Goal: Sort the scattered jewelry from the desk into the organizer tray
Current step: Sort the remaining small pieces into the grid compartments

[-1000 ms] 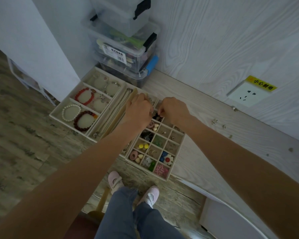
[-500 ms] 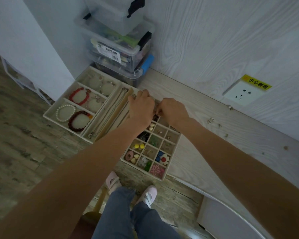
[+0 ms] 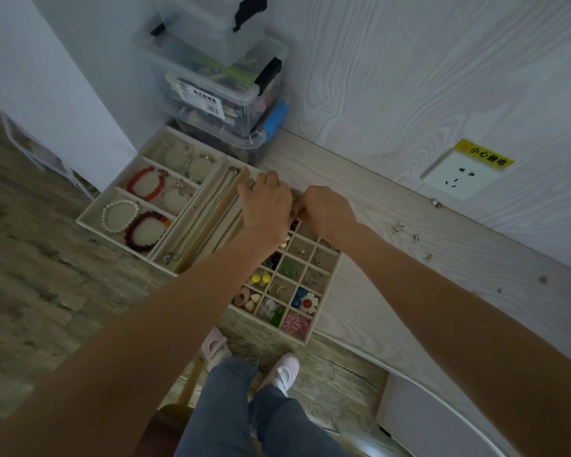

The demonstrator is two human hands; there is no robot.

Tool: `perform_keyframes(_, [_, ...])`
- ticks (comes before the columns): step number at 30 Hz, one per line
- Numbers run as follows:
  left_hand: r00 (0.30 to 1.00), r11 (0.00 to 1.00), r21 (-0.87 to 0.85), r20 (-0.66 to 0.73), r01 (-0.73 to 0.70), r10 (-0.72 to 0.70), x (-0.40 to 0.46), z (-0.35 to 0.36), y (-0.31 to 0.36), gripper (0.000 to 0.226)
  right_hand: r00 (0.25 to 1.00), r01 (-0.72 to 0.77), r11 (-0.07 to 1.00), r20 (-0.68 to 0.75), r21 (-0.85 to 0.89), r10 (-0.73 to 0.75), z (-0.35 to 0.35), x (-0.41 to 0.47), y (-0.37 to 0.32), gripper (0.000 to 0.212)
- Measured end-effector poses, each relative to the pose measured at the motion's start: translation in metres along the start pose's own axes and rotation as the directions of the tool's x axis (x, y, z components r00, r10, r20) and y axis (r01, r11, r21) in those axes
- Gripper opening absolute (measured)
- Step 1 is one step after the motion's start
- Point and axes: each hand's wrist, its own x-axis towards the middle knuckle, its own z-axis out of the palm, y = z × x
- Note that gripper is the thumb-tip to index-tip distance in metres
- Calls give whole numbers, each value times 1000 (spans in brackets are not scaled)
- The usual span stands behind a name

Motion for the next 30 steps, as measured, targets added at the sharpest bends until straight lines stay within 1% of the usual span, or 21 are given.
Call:
perform_keyframes(5, [999, 991, -135, 45, -18, 25, -4, 0, -13, 32, 998, 50, 999, 41, -9, -50, -4, 1, -2, 18])
perform_keyframes(9, [999, 969, -246, 29, -19, 27, -12, -4, -26, 23, 995, 96, 990, 41, -105, -93, -6, 3, -6, 19])
perform_keyframes(14, [998, 964, -264, 62, 6, 11, -17, -8, -34, 26, 985, 175, 944, 44, -279, -170, -10, 2, -14, 20])
perform_keyframes(16, [998, 964, -267, 63, -2, 20, -17, -10, -33, 24, 980, 198, 931, 51, -308, -191, -10, 2, -16, 20])
perform_keyframes(19, [997, 960, -280, 69, -9, 29, -17, -12, -32, 23, 980, 199, 945, 71, -259, -186, -10, 4, -16, 22])
perform_keyframes(22, [998, 955, -295, 65, -4, 24, -17, -13, -32, 24, 978, 180, 972, 134, -153, -160, -14, 5, -13, 15])
perform_keyframes(25, [998, 954, -300, 61, -5, 25, -17, -12, -32, 24, 971, 185, 981, 170, -67, -171, -17, 6, -8, 14])
perform_keyframes(30, [998, 956, -293, 58, -9, 27, -15, -11, -32, 25, 967, 211, 977, 153, -44, -202, -19, 7, -4, 18])
